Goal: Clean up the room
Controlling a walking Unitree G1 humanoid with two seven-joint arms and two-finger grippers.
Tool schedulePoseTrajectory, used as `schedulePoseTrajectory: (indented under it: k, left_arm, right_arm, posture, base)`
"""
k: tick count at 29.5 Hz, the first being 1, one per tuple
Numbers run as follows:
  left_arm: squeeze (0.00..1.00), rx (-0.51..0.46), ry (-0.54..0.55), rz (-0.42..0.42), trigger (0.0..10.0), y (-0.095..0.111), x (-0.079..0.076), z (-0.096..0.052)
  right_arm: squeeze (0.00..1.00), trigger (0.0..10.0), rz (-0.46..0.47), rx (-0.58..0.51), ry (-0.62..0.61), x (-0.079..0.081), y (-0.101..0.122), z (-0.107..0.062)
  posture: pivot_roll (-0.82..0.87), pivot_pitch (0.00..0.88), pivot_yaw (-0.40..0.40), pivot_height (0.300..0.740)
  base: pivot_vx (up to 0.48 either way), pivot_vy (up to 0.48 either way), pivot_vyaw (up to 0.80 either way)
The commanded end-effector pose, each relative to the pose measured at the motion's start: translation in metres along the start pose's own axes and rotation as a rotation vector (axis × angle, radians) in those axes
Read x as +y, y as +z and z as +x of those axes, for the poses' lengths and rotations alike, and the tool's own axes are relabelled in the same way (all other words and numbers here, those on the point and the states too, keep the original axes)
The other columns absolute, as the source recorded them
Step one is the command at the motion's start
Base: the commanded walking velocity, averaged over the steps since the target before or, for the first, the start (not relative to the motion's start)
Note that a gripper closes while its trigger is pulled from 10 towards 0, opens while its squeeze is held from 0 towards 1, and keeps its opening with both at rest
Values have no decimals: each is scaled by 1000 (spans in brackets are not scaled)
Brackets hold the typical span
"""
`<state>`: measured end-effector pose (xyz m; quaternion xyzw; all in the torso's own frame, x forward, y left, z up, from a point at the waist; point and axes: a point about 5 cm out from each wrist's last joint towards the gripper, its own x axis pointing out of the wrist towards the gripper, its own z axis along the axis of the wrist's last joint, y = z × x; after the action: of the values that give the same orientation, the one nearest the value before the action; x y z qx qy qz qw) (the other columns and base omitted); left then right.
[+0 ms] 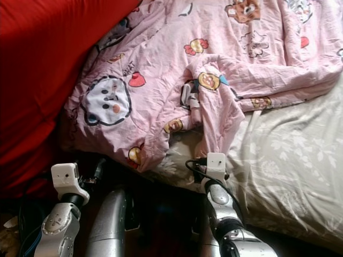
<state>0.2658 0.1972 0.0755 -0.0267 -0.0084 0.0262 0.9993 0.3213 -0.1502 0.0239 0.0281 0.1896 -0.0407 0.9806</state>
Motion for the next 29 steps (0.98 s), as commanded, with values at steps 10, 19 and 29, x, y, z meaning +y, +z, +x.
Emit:
schedulePoseTrajectory:
  k: [10,19,29]
  left_arm:
    - [0,49,4,-9,10000,-8,0,-5]
    - [0,44,4,-4,10000,-7,0,0]
    - [0,41,13,-16,10000,-7,-1,8]
  right_arm:
    - [0,0,61,83,-55,-12,-18,-5]
    - [0,0,61,93,-64,-15,-21,-6]
    - [0,0,43,88,-63,-18,-21,-6]
  posture:
    - [170,415,18,602]
    - [170,399,16,602]
    - [156,367,2,602]
  base:
    - [0,0,0]
    - [0,0,0]
    - [0,0,0]
